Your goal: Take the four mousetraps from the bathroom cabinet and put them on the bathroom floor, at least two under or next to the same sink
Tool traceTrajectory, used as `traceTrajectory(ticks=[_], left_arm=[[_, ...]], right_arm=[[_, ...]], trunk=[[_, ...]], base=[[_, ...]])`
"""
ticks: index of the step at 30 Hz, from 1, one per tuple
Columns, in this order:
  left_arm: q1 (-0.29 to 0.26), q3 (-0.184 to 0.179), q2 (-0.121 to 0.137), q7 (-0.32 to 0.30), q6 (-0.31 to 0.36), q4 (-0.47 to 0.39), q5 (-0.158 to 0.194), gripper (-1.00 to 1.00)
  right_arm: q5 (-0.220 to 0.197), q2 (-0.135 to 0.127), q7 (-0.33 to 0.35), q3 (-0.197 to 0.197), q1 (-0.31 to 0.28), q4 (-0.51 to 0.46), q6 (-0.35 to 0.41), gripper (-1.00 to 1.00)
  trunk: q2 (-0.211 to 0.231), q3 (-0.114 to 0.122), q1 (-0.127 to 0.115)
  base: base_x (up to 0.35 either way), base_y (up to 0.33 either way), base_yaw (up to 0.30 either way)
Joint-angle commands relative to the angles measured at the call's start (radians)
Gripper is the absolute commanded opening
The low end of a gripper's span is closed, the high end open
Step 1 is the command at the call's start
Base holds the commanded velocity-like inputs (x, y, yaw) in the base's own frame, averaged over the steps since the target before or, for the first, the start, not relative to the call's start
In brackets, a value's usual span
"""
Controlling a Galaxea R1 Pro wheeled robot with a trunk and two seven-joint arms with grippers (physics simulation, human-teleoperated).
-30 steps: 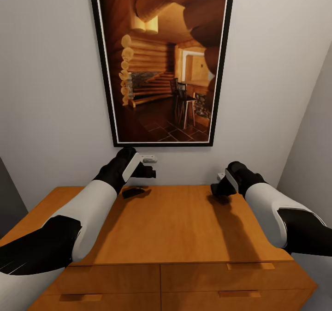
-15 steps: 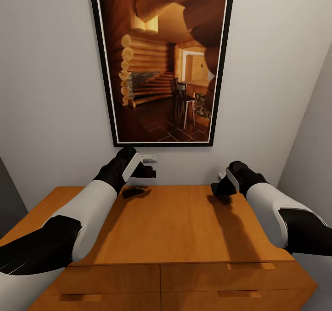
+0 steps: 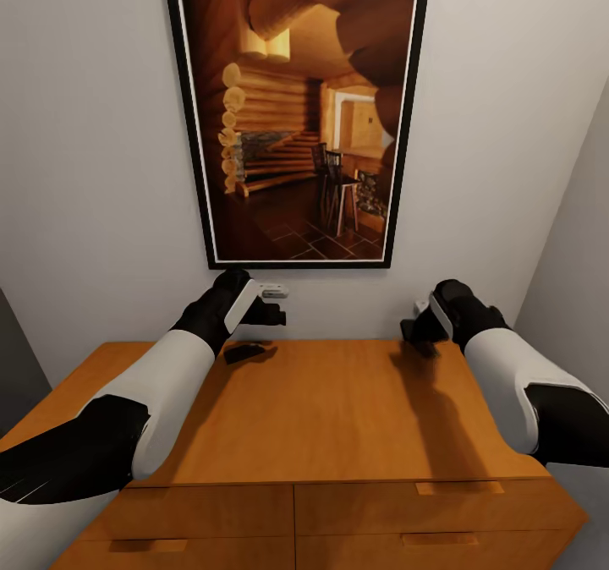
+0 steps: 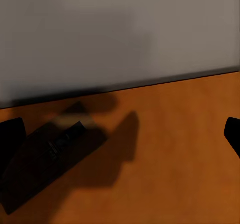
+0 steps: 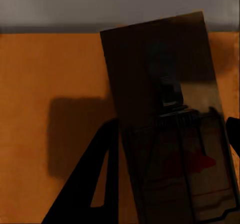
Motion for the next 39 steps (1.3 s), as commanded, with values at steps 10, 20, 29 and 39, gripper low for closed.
traceTrajectory(ticks=[10, 20, 29, 39], left_arm=[[-0.001, -0.002, 0.0, 0.01, 0.002, 0.0, 0.011, 1.0], [-0.001, -0.002, 0.0, 0.009, 0.002, 0.0, 0.011, 1.0], [-0.001, -0.002, 0.0, 0.011, 0.002, 0.0, 0.011, 1.0], [-0.001, -0.004, 0.0, 0.011, 0.003, 0.0, 0.01, 1.0]], right_arm=[[0.011, 0.003, 0.001, -0.004, 0.0, -0.039, 0.004, -1.0], [0.02, 0.004, -0.001, 0.01, 0.0, -0.052, 0.004, -1.0], [0.022, -0.004, -0.001, 0.009, 0.0, -0.082, 0.004, -1.0], [0.019, -0.006, 0.0, 0.007, 0.0, -0.09, 0.004, -1.0]], trunk=[[-0.001, -0.001, 0.0], [-0.001, -0.001, 0.0], [-0.001, -0.001, 0.0], [-0.001, -0.001, 0.0]], base=[[0.0, 0.0, 0.0], [0.0, 0.0, 0.0], [0.0, 0.0, 0.0], [0.0, 0.0, 0.0]])
